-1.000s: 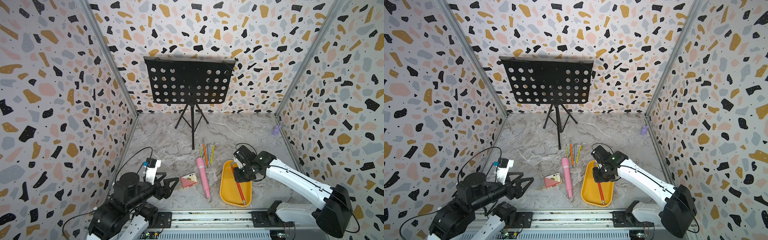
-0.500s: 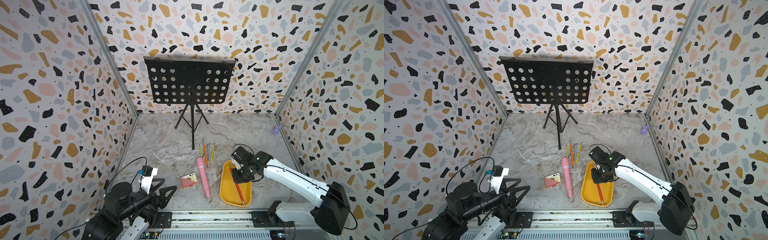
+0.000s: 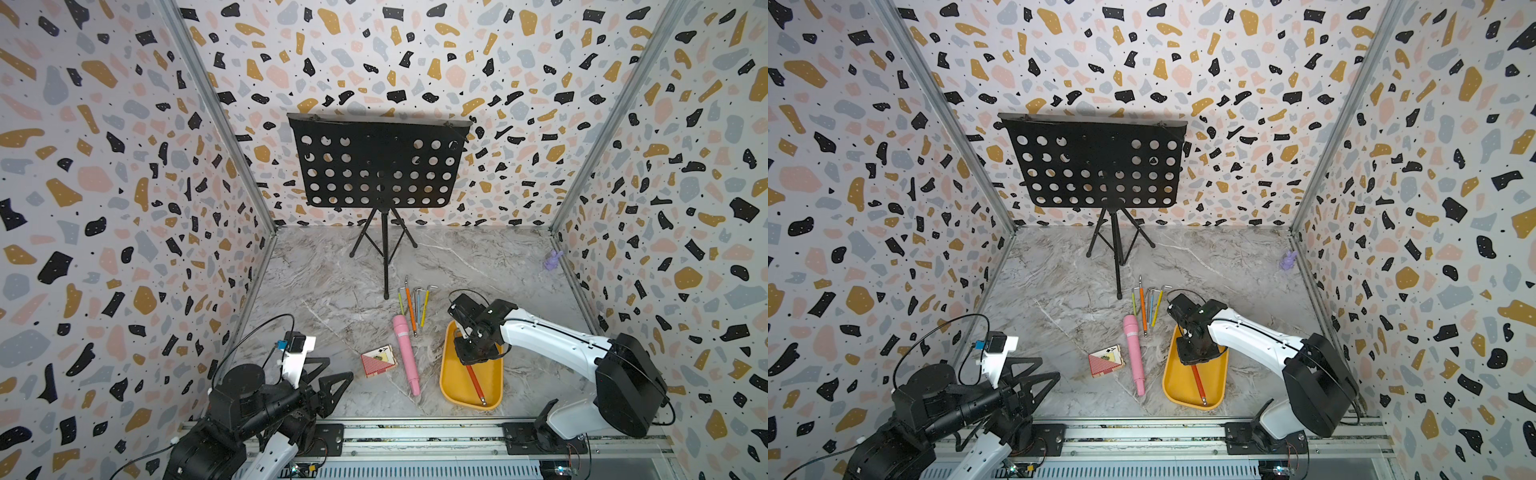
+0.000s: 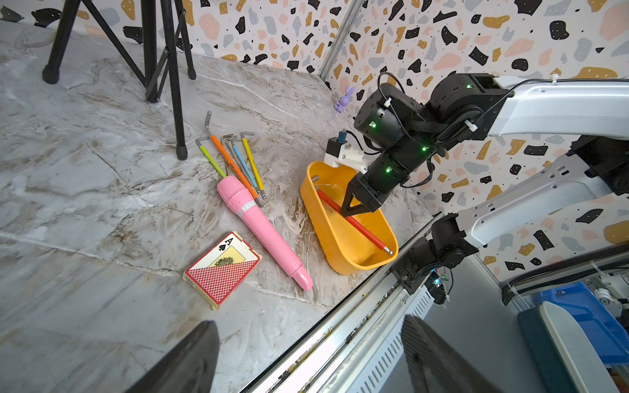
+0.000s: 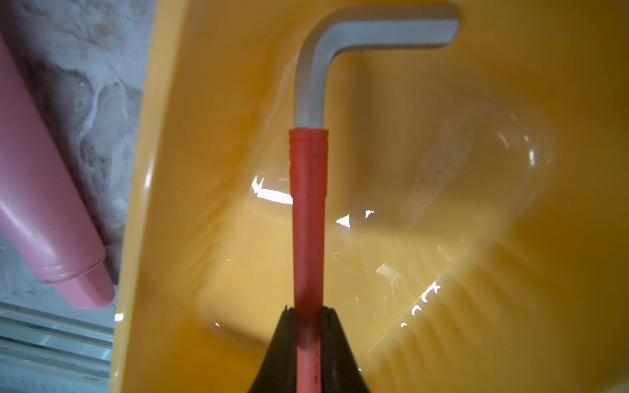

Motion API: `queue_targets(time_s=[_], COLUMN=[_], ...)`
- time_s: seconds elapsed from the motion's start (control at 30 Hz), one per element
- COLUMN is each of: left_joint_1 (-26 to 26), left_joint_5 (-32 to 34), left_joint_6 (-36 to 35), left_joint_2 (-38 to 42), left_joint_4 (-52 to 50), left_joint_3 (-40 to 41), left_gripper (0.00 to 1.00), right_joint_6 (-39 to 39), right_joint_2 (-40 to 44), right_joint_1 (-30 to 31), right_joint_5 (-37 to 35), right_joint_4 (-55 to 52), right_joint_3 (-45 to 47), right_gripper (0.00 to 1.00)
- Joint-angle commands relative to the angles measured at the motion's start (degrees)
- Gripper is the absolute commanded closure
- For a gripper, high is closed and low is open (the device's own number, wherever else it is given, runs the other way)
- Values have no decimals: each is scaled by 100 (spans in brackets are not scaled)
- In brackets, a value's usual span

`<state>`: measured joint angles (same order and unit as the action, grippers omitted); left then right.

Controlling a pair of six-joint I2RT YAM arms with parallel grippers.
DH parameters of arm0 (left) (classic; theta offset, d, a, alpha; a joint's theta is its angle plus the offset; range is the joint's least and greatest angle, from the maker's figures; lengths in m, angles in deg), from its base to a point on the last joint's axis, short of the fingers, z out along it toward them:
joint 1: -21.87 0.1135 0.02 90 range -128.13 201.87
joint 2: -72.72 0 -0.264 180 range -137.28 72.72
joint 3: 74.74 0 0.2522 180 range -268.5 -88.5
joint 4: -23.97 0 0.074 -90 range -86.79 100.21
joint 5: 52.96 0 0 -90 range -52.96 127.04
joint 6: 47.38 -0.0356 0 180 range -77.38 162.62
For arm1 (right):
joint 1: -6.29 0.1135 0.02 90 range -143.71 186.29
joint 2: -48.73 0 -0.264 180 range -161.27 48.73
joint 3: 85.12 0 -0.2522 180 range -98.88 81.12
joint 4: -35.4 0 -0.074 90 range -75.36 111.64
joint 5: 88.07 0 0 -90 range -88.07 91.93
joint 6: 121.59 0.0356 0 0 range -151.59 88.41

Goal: Put the hex key on the desktop into the storage box
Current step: Place the Allen key in the storage box.

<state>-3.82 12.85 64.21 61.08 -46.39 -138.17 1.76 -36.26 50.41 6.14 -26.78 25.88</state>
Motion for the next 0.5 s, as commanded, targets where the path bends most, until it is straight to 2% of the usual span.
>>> queue_targets(time_s=[0.0, 0.43, 0.47], left_joint_1=[-18, -15, -15], left_joint_5=[-42, 15, 23], left_joint_6=[-123, -113, -113], left_joint_2=[-57, -53, -64], left_joint_4=[70, 63, 67], left_joint_3=[-113, -113, -113], left_gripper=[12, 12, 12], right_joint_6=[-134, -366, -349], right_joint_2=[-81, -466, -466], right_joint_1=[-36, -158, -168], right_joint_5=[-154, -371, -385], right_joint_4=[203, 299, 311], right_joint_3=[-18, 187, 204], right_gripper=[100, 100, 98])
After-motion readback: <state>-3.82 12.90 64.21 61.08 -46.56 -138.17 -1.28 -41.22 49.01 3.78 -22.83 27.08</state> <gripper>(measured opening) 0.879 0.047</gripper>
